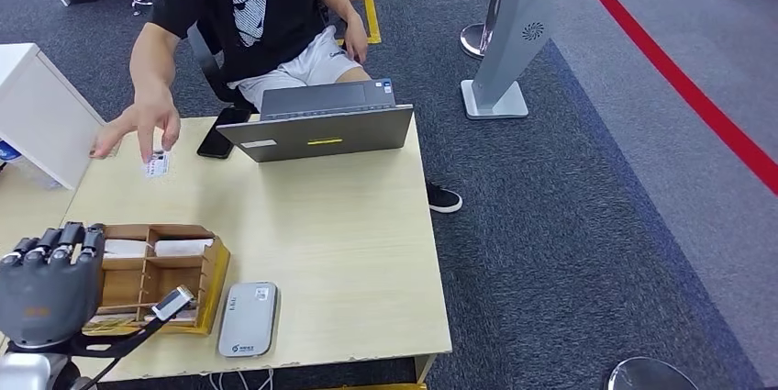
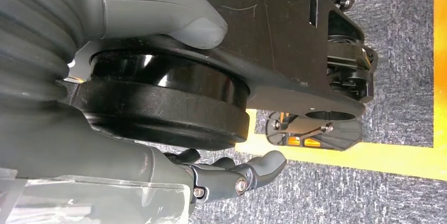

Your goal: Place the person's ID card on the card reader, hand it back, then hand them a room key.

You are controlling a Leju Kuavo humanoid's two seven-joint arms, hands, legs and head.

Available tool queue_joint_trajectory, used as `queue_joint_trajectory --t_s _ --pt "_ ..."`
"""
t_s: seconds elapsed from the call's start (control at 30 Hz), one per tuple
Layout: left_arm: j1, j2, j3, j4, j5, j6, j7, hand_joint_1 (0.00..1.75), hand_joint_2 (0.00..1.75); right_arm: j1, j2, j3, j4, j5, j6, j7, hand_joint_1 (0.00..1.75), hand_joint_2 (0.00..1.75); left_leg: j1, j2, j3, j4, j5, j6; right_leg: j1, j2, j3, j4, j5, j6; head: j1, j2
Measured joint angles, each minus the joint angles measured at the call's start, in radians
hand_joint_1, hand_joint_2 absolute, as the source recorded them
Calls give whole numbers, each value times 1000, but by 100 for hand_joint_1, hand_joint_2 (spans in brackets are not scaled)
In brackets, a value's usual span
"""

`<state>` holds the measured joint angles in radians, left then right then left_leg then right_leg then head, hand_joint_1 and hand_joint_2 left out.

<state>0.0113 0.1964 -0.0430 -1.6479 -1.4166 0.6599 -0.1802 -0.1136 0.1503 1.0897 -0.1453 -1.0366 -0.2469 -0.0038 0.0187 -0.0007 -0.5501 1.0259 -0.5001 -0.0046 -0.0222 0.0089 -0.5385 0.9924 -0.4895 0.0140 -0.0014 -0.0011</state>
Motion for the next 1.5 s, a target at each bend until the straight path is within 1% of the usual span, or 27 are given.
queue_joint_trajectory --t_s 0.27,0.4,0.53,0.83,0.87,0.97,1.0,1.17,1.33,1.43,1.5 --pt "-49 23 22 44 9 -16 4 175 175 -1 0 11 0 3 2 1 0 175 0 0 0 0 0 0 0 0 -1 0 0 0 0 0" --pt "-120 51 53 114 53 -58 7 175 175 -2 -1 18 0 7 4 1 0 175 0 0 0 0 1 -1 0 0 -1 0 1 -1 0 0" --pt "-173 69 80 165 73 -71 3 175 175 -2 -1 21 0 7 6 1 0 175 1 0 0 0 2 -2 1 0 -2 1 1 -2 0 0" --pt "-200 73 99 207 85 -76 1 173 175 -3 -3 27 0 7 8 1 0 175 1 0 -1 0 1 -2 1 1 -2 1 1 -2 0 0" --pt "-202 73 102 209 91 -77 -2 137 175 -3 -3 28 0 6 9 2 0 175 1 0 -1 0 1 -2 1 1 -2 1 1 -2 0 0" --pt "-204 72 111 213 108 -77 -12 8 175 -3 -3 31 0 4 10 4 0 175 1 0 -1 0 1 -2 1 1 -2 1 1 -2 0 0" --pt "-202 72 113 214 111 -76 -14 0 175 -3 -4 32 0 3 10 4 0 175 1 0 -1 0 1 -2 1 1 -2 1 1 -2 0 0" --pt "-166 70 119 203 119 -49 -25 0 175 -4 -4 37 0 -1 10 4 0 175 1 1 -1 0 1 -2 1 1 -2 1 1 -2 0 0" --pt "-84 61 139 130 136 9 -42 0 175 -4 -4 38 0 -11 9 4 0 175 1 1 -1 0 1 -2 1 1 -2 1 1 -2 0 0" --pt "-14 42 164 44 157 30 -85 0 175 -4 -4 38 0 -19 6 4 0 175 1 1 -2 0 1 -2 1 1 -3 1 1 -2 0 0" --pt "38 10 198 -29 180 32 -147 0 175 -3 -4 38 0 -28 4 3 0 175 1 1 -2 0 1 -2 1 2 -3 0 1 -2 0 0"
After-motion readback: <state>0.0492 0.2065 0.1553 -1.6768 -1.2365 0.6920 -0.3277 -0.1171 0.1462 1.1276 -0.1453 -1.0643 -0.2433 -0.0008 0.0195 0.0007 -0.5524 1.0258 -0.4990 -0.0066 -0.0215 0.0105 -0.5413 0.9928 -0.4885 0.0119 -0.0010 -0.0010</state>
